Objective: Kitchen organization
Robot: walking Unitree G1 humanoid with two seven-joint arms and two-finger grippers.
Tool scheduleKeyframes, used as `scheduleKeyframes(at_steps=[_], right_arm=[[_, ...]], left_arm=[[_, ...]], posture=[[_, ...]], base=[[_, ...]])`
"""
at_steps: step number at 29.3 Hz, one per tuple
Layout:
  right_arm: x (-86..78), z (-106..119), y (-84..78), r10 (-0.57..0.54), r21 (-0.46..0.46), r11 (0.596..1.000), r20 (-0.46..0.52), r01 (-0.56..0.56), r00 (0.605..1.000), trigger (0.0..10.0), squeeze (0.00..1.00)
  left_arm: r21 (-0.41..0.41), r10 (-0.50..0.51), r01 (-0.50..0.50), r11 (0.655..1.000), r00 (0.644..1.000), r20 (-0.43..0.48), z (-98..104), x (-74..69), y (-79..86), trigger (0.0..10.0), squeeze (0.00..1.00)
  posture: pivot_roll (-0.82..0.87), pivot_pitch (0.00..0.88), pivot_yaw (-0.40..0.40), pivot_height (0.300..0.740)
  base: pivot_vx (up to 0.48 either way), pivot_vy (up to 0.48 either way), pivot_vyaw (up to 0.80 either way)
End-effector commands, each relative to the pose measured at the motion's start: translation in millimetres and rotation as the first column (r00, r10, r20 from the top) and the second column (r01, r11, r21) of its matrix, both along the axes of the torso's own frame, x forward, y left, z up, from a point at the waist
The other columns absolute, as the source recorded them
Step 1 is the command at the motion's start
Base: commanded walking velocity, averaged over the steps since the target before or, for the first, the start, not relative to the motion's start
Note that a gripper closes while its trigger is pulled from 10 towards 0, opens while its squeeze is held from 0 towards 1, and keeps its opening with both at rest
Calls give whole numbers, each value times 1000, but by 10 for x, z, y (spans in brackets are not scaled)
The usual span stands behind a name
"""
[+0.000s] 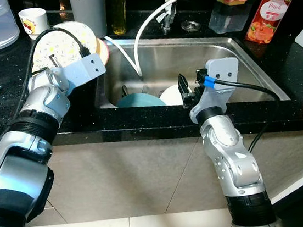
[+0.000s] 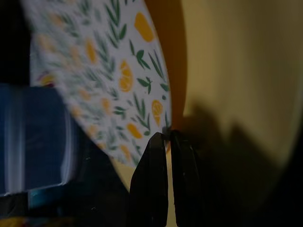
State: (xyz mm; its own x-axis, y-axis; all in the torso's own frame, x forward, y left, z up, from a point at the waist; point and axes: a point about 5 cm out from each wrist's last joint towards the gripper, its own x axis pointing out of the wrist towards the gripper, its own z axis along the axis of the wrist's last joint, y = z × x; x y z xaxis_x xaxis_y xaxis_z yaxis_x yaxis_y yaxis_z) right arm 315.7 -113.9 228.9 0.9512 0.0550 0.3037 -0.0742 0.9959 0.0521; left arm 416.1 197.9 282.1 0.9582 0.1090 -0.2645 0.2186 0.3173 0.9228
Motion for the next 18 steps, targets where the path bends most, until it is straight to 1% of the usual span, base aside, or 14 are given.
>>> scheduleKeyframes(at_steps=[1, 2, 3, 4, 6, 8, 9, 10, 11, 13, 14, 15, 17, 18], right_arm=[[8, -8, -36, -16, 9, 1000, 0, 16, 1000, 10000, 0], [8, -8, -37, -16, 9, 1000, 0, 16, 1000, 10000, 0], [7, -6, -37, -16, 9, 1000, 1, 16, 1000, 10000, 0], [7, -6, -37, -16, 9, 1000, 1, 16, 1000, 10000, 0], [7, -4, -38, -16, 9, 1000, 1, 16, 1000, 10000, 0], [7, -4, -39, -16, 8, 1000, 1, 16, 1000, 10000, 0], [7, -4, -39, -16, 8, 1000, 1, 16, 1000, 10000, 0], [6, -2, -38, -16, 8, 1000, 1, 16, 1000, 10000, 0], [6, -2, -39, -16, 7, 1000, 1, 16, 1000, 10000, 0], [6, -2, -40, -16, 7, 1000, 1, 16, 1000, 10000, 0], [6, -2, -40, -17, 6, 1000, 1, 17, 1000, 10000, 0], [6, -2, -40, -17, 6, 1000, 1, 17, 1000, 10000, 0], [6, -3, -40, -17, 6, 1000, 1, 17, 1000, 10000, 0], [5, -3, -41, -17, 6, 1000, 1, 17, 1000, 10000, 0]], left_arm=[[26, -13, 11, 1000, 997, 81, 134, 18, -16, 10000, 0], [36, -44, 40, 999, 991, 125, 187, 24, -55, 10000, 0], [53, -77, 68, 996, 977, 201, 290, 29, -124, 10000, 0], [53, -77, 68, 996, 977, 201, 290, 29, -124, 10000, 0], [44, -103, 95, 994, 963, 249, 377, 27, -188, 10000, 0], [58, -137, 125, 990, 942, 305, 448, 22, -238, 10000, 0], [58, -137, 125, 990, 942, 305, 448, 22, -238, 10000, 0], [68, -161, 147, 987, 932, 325, 472, 18, -274, 10000, 0], [89, -205, 185, 979, 911, 358, 503, 11, -335, 10000, 0], [111, -273, 250, 962, 882, 385, 525, -2, -445, 10000, 0], [123, -293, 265, 956, 870, 396, 528, -5, -475, 10000, 0], [123, -293, 265, 956, 870, 396, 528, -5, -475, 10000, 0], [148, -350, 317, 937, 837, 420, 539, -20, -569, 10000, 0], [156, -364, 329, 931, 828, 427, 546, -26, -594, 10000, 0]], posture=[[228, 75, -73, 740], [225, 75, -74, 740], [225, 75, -74, 740], [225, 75, -74, 740], [223, 76, -75, 740], [223, 76, -75, 740], [223, 76, -75, 740], [220, 77, -77, 740], [220, 77, -77, 740], [220, 77, -76, 740], [219, 77, -76, 740], [219, 77, -76, 740], [218, 75, -75, 740], [218, 75, -75, 740]], base=[[0, 0, 0], [0, 0, 0], [0, 0, 0], [0, 0, 0], [0, 0, 0], [0, 0, 0], [0, 0, 0], [0, 0, 0], [0, 0, 0], [0, 0, 0], [0, 0, 0], [0, 0, 0], [0, 0, 0], [0, 0, 0]])
